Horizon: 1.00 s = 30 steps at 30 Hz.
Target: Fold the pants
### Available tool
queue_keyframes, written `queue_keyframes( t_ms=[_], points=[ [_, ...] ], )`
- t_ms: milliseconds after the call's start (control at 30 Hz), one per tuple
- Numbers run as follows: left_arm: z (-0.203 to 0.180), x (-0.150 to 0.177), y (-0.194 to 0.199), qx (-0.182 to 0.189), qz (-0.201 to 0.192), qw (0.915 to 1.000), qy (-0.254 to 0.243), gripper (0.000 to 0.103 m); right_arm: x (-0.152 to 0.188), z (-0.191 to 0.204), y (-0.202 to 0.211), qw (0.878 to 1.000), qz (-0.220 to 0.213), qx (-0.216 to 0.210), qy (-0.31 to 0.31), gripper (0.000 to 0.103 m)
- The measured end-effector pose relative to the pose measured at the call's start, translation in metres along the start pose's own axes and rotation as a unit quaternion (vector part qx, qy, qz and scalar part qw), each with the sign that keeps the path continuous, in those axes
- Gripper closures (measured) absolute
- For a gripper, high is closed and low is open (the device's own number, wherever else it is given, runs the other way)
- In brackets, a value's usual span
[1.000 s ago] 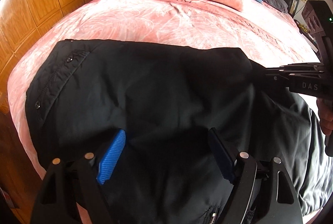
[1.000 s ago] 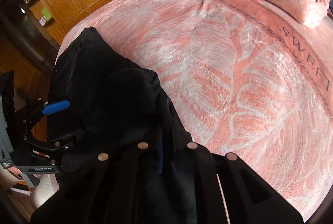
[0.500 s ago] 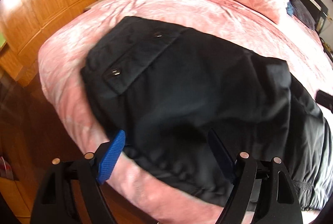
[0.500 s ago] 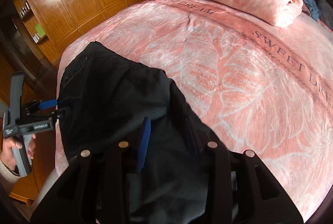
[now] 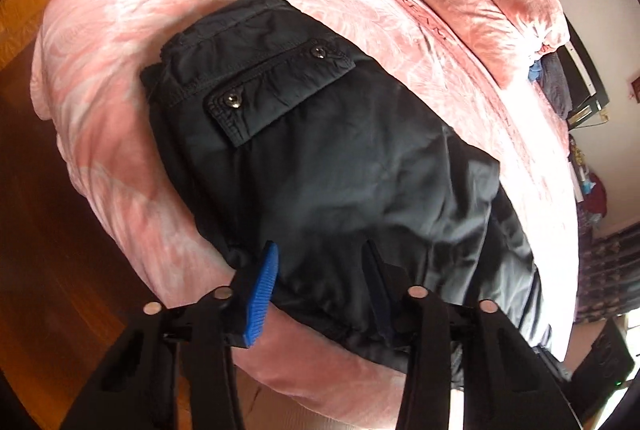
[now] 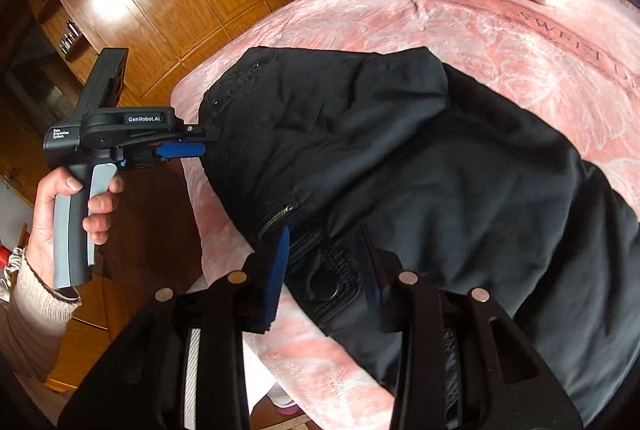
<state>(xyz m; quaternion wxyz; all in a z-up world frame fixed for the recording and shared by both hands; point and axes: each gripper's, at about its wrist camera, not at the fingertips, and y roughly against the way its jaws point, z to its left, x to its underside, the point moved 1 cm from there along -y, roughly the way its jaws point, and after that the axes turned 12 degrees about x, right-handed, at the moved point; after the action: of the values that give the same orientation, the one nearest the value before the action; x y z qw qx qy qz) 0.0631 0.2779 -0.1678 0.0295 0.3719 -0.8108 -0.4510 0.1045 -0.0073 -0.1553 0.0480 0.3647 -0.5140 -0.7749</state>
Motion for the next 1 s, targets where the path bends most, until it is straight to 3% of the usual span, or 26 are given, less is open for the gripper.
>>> queue_keyframes(
  t_ms=[67,300,633,867,1000],
  points=[
    [0.006,-0.002,-0.003,0.036,0.011,0.9989,0.028,0.069,0.006,0.001,0.0,1.0,0.003,0.001,-0.007,0.068],
    [0.016,0.007,-0.008,0.023,0.029,0.9963,0.078,0.071,0.016,-0.005,0.011,1.0,-0.005,-0.002,-0.027,0.067],
    [0.018,0.014,-0.021,0.001,0.047,0.9951,0.087,0.071,0.017,-0.009,-0.009,0.999,0.013,0.002,-0.035,0.068],
    [0.031,0.005,-0.023,0.043,0.021,0.9892,0.139,0.071,0.019,-0.01,-0.011,0.999,0.015,0.008,-0.03,0.068],
    [0.036,0.005,-0.025,0.041,0.002,0.9871,0.155,0.088,0.02,-0.011,-0.012,0.999,0.016,0.006,-0.034,0.067]
  ],
)
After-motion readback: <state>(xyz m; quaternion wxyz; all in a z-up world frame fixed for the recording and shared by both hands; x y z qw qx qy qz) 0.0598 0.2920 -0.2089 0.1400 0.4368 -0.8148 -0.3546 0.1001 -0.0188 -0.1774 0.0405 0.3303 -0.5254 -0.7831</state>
